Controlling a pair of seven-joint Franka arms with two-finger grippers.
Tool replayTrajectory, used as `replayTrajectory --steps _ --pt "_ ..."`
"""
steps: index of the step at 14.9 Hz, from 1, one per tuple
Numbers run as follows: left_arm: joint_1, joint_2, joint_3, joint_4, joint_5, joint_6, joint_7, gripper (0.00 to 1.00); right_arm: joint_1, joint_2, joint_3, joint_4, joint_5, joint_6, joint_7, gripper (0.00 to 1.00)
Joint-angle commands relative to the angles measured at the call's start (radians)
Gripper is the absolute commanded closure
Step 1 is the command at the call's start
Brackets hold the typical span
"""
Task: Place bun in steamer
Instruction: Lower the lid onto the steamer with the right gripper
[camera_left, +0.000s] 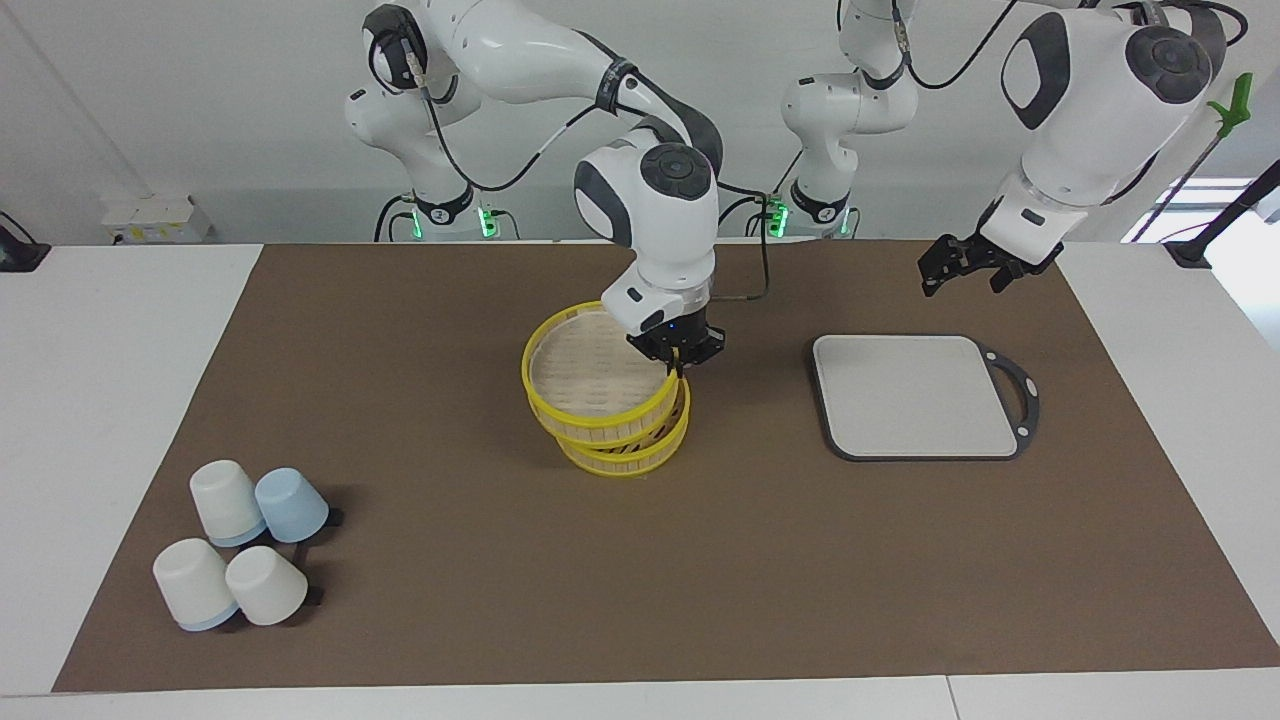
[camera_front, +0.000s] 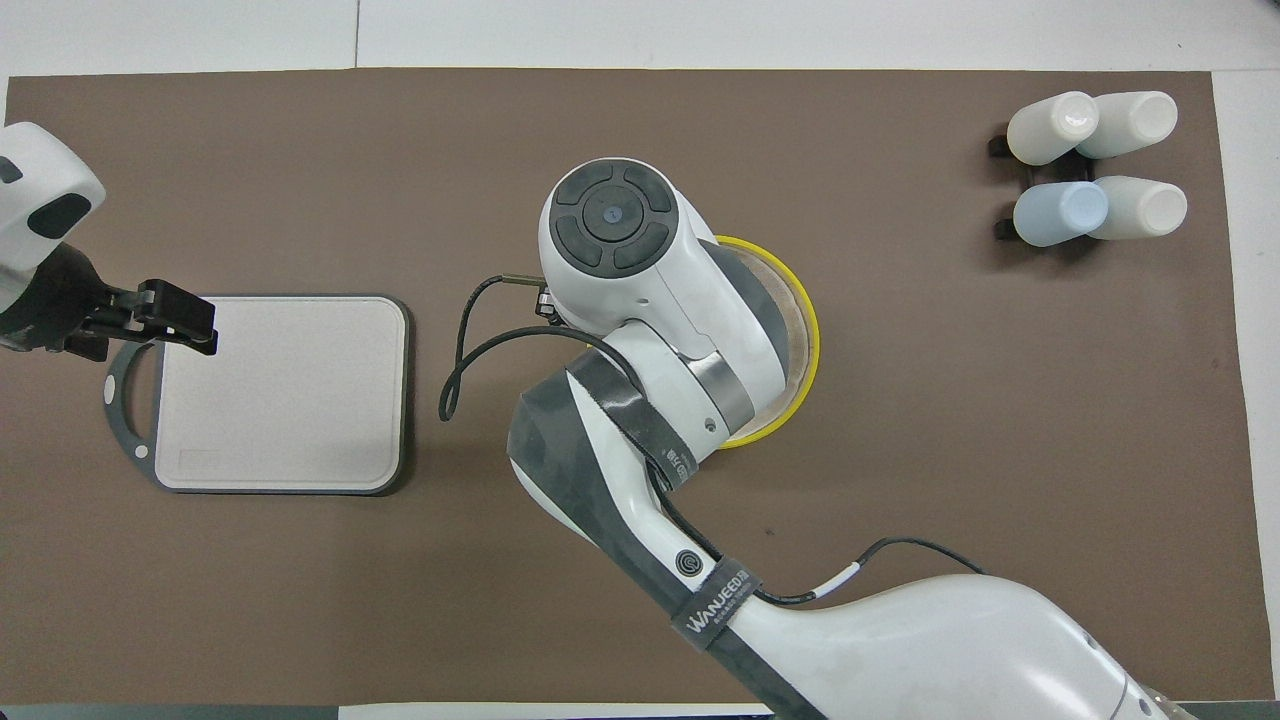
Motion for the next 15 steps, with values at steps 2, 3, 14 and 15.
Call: replayTrajectory --steps 2,3,14,15 --pt "0.025 -0.051 -0.008 -0.066 0.019 0.020 0.049 0.00 0.008 0.016 0.002 -0.003 -0.013 0.059 0.022 1.00" --pt "0.026 -0.051 -0.008 -0.082 0.019 0.049 0.068 0.00 0.022 0.027 0.002 -0.003 -0.014 0.062 0.023 1.00" --pt "0.020 -0.054 -0.008 -0.097 0.019 0.105 0.086 0.00 0.023 0.033 0.003 -0.068 -0.017 0.123 0.014 1.00" --pt "0.020 -0.053 -0.008 -0.097 0.017 0.105 0.083 0.00 0.025 0.030 0.003 -0.084 -0.017 0.137 0.014 1.00"
